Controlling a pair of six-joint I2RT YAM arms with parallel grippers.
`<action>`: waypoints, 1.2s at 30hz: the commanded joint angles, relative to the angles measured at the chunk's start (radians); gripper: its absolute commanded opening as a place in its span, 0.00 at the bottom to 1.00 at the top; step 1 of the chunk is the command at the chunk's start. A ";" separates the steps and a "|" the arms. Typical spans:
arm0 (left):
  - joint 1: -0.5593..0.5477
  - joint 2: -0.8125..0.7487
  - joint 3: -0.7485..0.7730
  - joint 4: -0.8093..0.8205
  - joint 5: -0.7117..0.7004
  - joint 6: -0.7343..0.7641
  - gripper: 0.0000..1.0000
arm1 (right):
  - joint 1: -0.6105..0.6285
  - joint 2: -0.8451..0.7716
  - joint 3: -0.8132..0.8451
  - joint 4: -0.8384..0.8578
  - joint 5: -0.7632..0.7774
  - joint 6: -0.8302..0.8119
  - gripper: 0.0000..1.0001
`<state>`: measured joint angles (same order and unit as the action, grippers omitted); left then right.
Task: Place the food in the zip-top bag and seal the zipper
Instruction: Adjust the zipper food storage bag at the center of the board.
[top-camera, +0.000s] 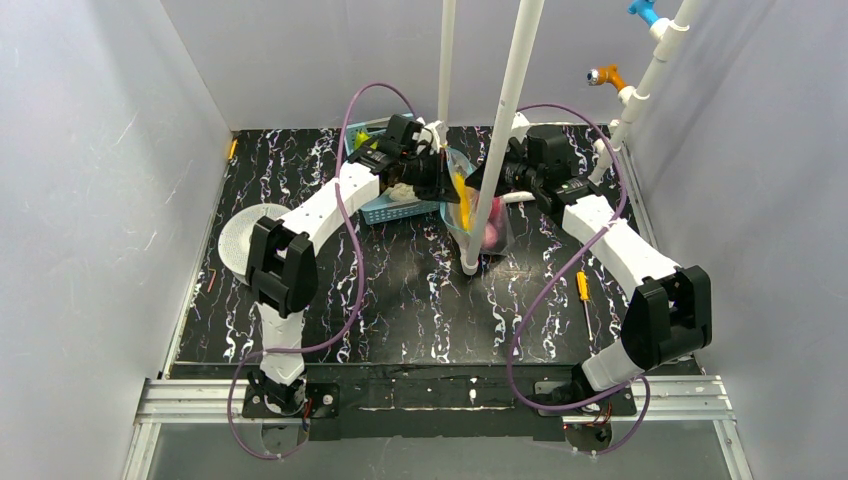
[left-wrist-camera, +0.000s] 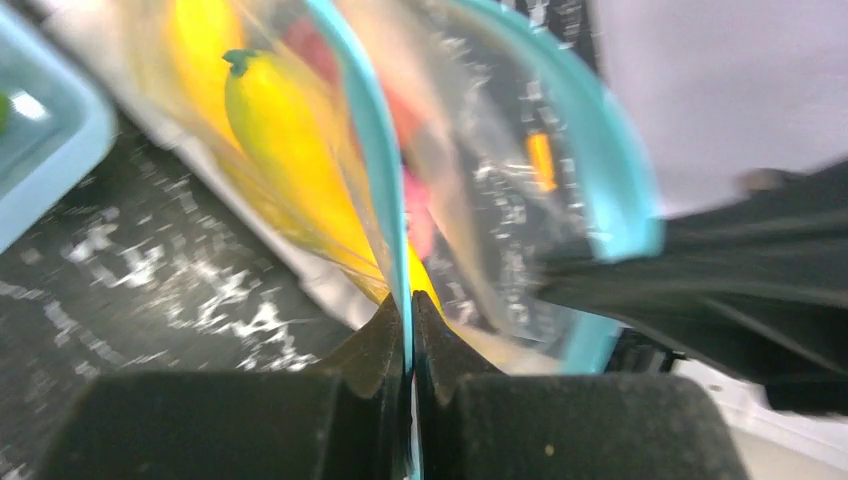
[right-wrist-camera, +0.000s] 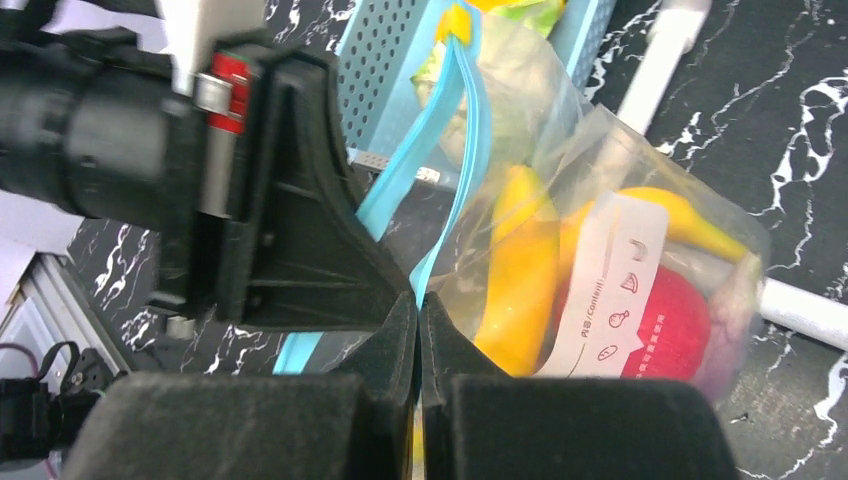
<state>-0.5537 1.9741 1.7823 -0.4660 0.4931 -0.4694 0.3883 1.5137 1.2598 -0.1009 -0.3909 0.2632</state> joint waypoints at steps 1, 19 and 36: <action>-0.001 -0.060 0.039 0.209 0.207 -0.180 0.00 | -0.012 -0.047 -0.019 0.040 0.058 0.023 0.01; 0.048 0.010 0.070 -0.100 0.016 -0.104 0.00 | -0.026 -0.140 0.028 -0.081 0.142 0.021 0.01; 0.029 0.027 0.099 -0.005 0.153 -0.282 0.00 | -0.042 -0.062 0.229 -0.280 0.189 0.069 0.01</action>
<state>-0.5103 2.0066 1.8325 -0.4667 0.6372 -0.7133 0.3626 1.4412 1.3427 -0.3057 -0.2146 0.2945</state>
